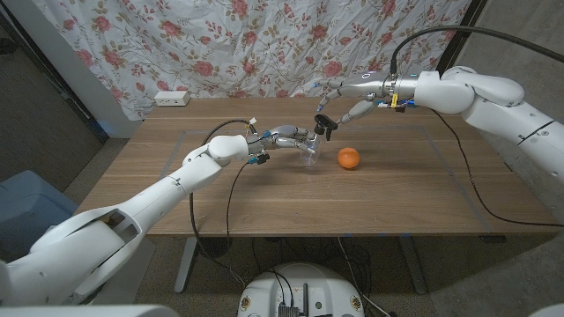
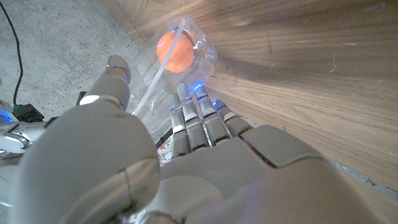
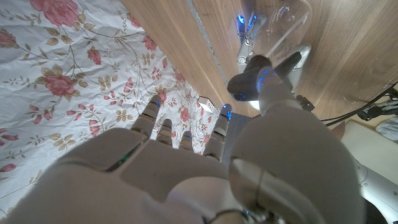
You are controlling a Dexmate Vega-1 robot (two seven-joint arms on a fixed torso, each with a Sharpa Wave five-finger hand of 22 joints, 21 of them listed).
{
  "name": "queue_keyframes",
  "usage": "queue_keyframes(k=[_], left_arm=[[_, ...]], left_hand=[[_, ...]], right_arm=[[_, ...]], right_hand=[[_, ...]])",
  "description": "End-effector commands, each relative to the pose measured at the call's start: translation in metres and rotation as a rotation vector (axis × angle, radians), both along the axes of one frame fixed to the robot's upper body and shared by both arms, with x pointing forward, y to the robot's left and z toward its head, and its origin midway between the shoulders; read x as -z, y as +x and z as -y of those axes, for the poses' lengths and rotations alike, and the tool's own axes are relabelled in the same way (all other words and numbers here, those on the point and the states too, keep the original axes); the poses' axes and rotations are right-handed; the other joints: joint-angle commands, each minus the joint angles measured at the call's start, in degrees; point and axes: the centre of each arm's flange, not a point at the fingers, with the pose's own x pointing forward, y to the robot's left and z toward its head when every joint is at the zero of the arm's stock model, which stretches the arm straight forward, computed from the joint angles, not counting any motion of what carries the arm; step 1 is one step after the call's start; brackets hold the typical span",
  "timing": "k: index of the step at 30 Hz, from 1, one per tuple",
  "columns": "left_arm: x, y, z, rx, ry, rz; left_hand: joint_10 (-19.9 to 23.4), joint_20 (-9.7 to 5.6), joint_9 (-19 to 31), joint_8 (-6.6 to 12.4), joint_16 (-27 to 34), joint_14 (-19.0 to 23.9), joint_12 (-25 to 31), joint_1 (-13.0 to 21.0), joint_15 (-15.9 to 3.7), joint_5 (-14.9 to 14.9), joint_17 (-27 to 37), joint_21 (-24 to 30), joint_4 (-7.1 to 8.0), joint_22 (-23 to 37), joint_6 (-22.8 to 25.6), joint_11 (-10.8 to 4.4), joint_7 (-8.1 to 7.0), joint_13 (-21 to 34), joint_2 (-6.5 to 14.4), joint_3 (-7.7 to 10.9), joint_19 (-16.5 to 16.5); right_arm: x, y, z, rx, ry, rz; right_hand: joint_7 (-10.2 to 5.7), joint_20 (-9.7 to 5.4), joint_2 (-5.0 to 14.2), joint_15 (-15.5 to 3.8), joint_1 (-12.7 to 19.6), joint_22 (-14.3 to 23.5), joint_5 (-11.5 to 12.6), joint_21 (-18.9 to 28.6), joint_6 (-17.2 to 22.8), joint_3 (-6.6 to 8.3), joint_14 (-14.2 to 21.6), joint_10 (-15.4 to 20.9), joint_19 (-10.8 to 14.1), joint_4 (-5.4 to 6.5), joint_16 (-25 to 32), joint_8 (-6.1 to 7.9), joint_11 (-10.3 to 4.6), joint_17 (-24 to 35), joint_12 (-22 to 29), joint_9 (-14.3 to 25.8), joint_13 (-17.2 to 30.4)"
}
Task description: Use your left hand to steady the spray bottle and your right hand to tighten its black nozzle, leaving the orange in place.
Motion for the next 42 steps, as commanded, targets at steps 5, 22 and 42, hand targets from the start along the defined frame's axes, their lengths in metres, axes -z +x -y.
queue_keyframes(k=[5,22,42], left_arm=[[0.000,0.000,0.000,-0.003,-0.004,-0.003],[0.000,0.002,0.002,0.004,-0.002,-0.001],[-0.001,0.001,0.001,0.010,0.008,-0.002]], left_hand=[[4.95,-1.18,0.30,6.73,-0.03,0.61,0.40,-4.57,-6.12,0.26,0.23,-0.11,2.25,0.18,10.59,-4.31,-4.37,0.23,7.57,2.83,0.57],[5.00,-1.11,0.42,6.67,-0.08,0.64,0.35,-4.87,-6.04,0.26,0.26,-0.10,2.23,0.18,10.61,-4.25,-4.28,0.24,7.68,3.04,0.64],[5.06,-0.98,0.48,6.56,0.00,0.61,0.31,-4.91,-6.09,0.25,0.40,-0.10,2.05,0.18,10.65,-4.29,-4.30,0.27,7.68,3.13,0.69]], right_arm=[[0.007,0.007,-0.008,-0.026,-0.032,-0.014],[0.010,0.012,-0.014,0.001,-0.064,-0.032],[0.004,0.017,-0.015,0.048,-0.081,-0.121]], right_hand=[[0.10,-0.75,-0.12,0.02,0.85,0.10,0.31,0.42,1.68,0.48,-0.22,0.23,0.43,0.26,0.09,0.28,-0.62,-0.08,0.69,0.11,0.09],[0.06,-1.20,0.50,0.04,0.97,0.12,0.26,0.69,4.52,0.50,-0.15,0.08,0.96,0.88,0.49,0.97,-0.01,-0.24,0.68,0.02,-0.02],[0.25,-0.85,-0.57,1.32,-0.85,0.17,-0.18,0.81,3.00,-0.56,-0.63,-1.27,1.40,1.51,0.71,-0.52,2.02,-0.20,0.47,-0.53,0.01]])
